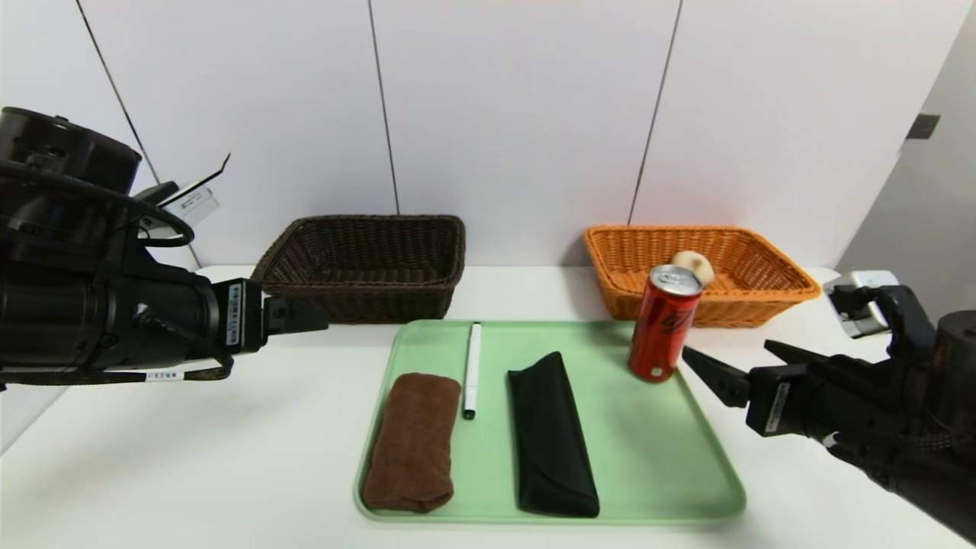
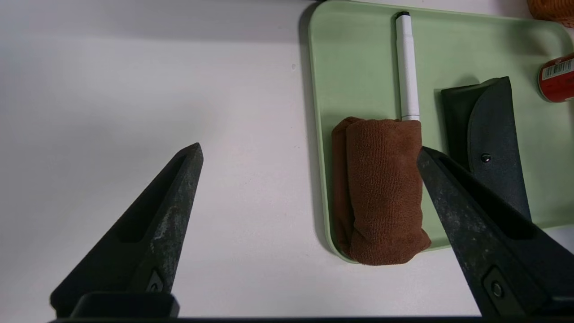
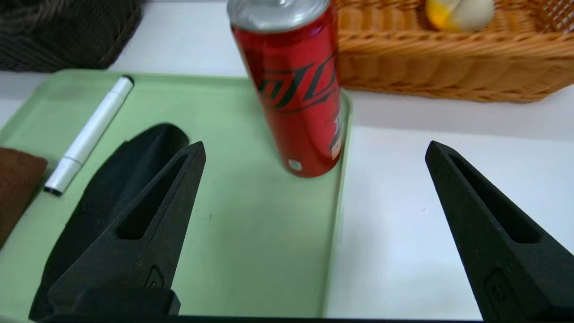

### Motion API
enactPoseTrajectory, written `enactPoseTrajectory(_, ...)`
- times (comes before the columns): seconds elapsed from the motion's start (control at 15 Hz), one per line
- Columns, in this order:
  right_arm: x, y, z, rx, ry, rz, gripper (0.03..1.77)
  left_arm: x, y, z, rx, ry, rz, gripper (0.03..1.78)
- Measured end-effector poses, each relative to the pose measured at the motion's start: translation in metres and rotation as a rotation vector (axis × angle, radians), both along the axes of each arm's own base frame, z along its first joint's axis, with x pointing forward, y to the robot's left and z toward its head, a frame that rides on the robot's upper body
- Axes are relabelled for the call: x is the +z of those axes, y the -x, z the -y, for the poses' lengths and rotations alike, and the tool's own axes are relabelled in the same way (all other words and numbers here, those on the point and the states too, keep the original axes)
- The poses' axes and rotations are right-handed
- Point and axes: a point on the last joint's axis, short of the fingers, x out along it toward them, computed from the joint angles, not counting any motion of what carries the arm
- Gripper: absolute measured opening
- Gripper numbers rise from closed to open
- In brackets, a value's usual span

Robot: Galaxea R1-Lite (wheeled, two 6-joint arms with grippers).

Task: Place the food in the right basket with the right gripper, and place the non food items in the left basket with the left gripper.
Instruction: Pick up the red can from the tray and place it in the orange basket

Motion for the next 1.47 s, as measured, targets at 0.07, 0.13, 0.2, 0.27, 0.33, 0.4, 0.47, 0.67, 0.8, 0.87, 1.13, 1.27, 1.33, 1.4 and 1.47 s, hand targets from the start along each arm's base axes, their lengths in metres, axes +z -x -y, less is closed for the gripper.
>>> enactPoseTrajectory(0.07, -0.004, 0.000, -0.002, 0.004, 0.008, -0.016, 1.69, 0.000, 0.000, 0.000, 0.000, 0.001, 0.001, 1.69)
enactPoseTrajectory(0.13, -0.008, -0.002, -0.004, 0.005, 0.010, -0.021, 1.69, 0.000, 0.001, 0.000, 0.000, 0.001, 0.002, 1.69)
enactPoseTrajectory(0.2, -0.010, -0.005, -0.006, 0.005, 0.009, -0.017, 1.70, 0.001, 0.001, 0.000, 0.000, 0.001, 0.004, 1.69)
enactPoseTrajectory(0.27, -0.012, -0.008, -0.007, 0.002, 0.005, -0.007, 1.70, 0.001, 0.001, 0.000, -0.001, 0.001, 0.004, 1.69)
enactPoseTrajectory(0.33, -0.014, -0.012, -0.009, -0.002, 0.002, 0.005, 1.70, 0.001, 0.001, 0.000, -0.001, 0.001, 0.005, 1.69)
enactPoseTrajectory(0.4, -0.018, -0.016, -0.012, -0.009, 0.001, 0.014, 1.70, 0.001, 0.001, 0.000, -0.001, 0.001, 0.006, 1.69)
enactPoseTrajectory(0.47, -0.021, -0.020, -0.014, -0.013, -0.001, 0.023, 1.70, 0.001, 0.002, 0.000, -0.002, 0.002, 0.007, 1.69)
enactPoseTrajectory(0.67, -0.034, -0.030, -0.022, -0.015, 0.006, 0.018, 1.70, 0.002, 0.002, 0.000, -0.003, 0.001, 0.010, 1.69)
enactPoseTrajectory(0.8, -0.041, -0.037, -0.026, -0.016, 0.008, 0.017, 1.70, 0.002, 0.001, 0.000, -0.003, 0.001, 0.010, 1.69)
enactPoseTrajectory(0.87, -0.045, -0.040, -0.028, -0.018, 0.009, 0.017, 1.70, 0.002, 0.001, 0.000, -0.004, 0.001, 0.009, 1.69)
enactPoseTrajectory(1.13, -0.058, -0.054, -0.033, -0.049, -0.008, 0.060, 1.70, 0.001, 0.000, 0.000, -0.004, -0.002, 0.007, 1.69)
enactPoseTrajectory(1.27, -0.062, -0.060, -0.035, -0.066, -0.013, 0.076, 1.70, 0.001, 0.000, 0.000, -0.004, -0.004, 0.006, 1.69)
enactPoseTrajectory(1.33, -0.064, -0.062, -0.035, -0.069, -0.011, 0.072, 1.70, 0.001, -0.001, 0.000, -0.005, -0.005, 0.006, 1.69)
enactPoseTrajectory(1.4, -0.064, -0.064, -0.036, -0.070, -0.011, 0.073, 1.70, 0.000, -0.001, 0.000, -0.005, -0.005, 0.005, 1.69)
enactPoseTrajectory(1.47, -0.065, -0.066, -0.036, -0.073, -0.011, 0.075, 1.70, 0.000, -0.001, 0.000, -0.005, -0.006, 0.003, 1.69)
